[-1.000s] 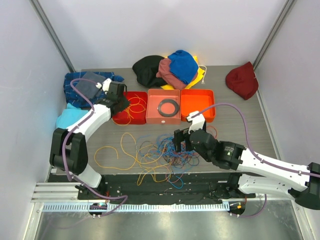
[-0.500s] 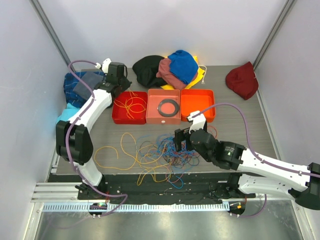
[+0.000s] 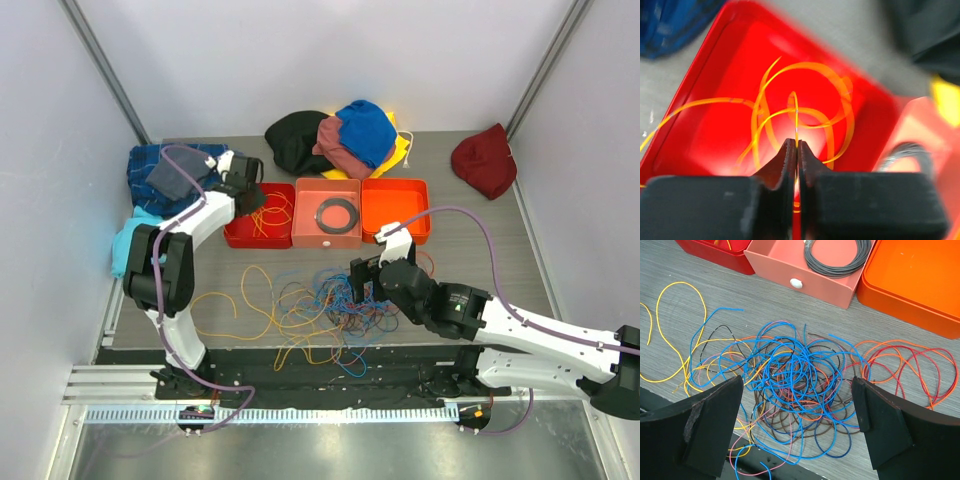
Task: Untangle the cables
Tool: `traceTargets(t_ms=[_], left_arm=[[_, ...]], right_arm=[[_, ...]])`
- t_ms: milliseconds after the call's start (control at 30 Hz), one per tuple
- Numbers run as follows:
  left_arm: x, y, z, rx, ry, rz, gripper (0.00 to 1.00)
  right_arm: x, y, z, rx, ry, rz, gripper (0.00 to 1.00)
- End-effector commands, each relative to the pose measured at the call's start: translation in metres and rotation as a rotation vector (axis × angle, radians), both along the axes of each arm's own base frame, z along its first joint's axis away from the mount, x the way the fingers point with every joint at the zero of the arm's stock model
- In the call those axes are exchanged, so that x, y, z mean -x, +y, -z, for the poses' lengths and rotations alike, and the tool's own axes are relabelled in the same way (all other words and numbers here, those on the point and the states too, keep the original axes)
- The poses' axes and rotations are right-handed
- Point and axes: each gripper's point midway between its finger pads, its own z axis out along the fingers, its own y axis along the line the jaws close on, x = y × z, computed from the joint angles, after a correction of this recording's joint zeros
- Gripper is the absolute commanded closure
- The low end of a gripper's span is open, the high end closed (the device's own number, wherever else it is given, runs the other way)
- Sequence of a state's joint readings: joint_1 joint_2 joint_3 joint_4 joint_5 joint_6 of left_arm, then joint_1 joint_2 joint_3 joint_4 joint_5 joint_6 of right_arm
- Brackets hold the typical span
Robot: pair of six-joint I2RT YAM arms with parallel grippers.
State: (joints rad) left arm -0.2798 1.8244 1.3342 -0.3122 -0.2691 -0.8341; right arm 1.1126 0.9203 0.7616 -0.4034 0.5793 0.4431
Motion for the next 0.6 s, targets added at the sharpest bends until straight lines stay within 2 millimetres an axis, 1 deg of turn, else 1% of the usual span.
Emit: traceTargets(t_ms=[0,33,67,100,200,267,333,367,400,433,467,533,567], left_arm=[[0.002,0.006,-0.013,0.001,-0.076,-0.008,0.77],[0.002,0.005,-0.017,0.004,-0.088,0.0,0.69],[0.002,0.005,-0.019,0.003,-0.098,0.003,0.63],[0.002,0.006,-0.029,0.003,-0.118,0.007,0.55],[0.002,0.007,-0.048,-0.005,-0.142,0.013,0.42],[0.002,0.009,-0.066,-0.015,-0.162,0.012,0.4],[0.009,0.012,-0.072,-0.039,-0.144,0.011,0.39],[0.013,0.016,-0.081,-0.049,-0.156,0.004,0.38],[0.021,0.017,-0.08,-0.064,-0.137,0.005,0.32],[0.025,0.018,-0.084,-0.075,-0.143,0.015,0.01],[0.033,0.022,-0.095,-0.081,-0.163,0.003,0.0],[0.052,0.027,-0.089,-0.09,-0.125,-0.003,0.0],[0.062,0.029,-0.104,-0.077,-0.158,-0.006,0.0]], right_arm=[[-0.003,-0.002,-0.008,-0.009,-0.024,0.018,0.0],[-0.003,-0.002,-0.006,-0.004,-0.021,0.016,0.0],[-0.003,-0.001,-0.006,-0.005,-0.019,0.014,0.0],[-0.003,0.0,-0.006,-0.009,-0.018,0.014,0.0],[-0.003,0.001,-0.006,-0.015,-0.017,0.014,0.0],[-0.003,0.001,-0.006,-0.02,-0.015,0.015,0.0],[-0.002,0.001,-0.005,-0.026,-0.012,0.013,0.0],[-0.002,0.001,-0.005,-0.026,-0.012,0.011,0.0],[-0.001,0.001,-0.003,-0.026,-0.01,0.014,0.0],[-0.001,0.0,-0.003,-0.026,-0.009,0.013,0.0],[-0.001,0.0,-0.003,-0.03,-0.01,0.013,0.0],[0.0,-0.001,-0.001,-0.03,-0.007,0.015,0.0],[0.0,-0.002,0.0,-0.029,-0.006,0.016,0.0]])
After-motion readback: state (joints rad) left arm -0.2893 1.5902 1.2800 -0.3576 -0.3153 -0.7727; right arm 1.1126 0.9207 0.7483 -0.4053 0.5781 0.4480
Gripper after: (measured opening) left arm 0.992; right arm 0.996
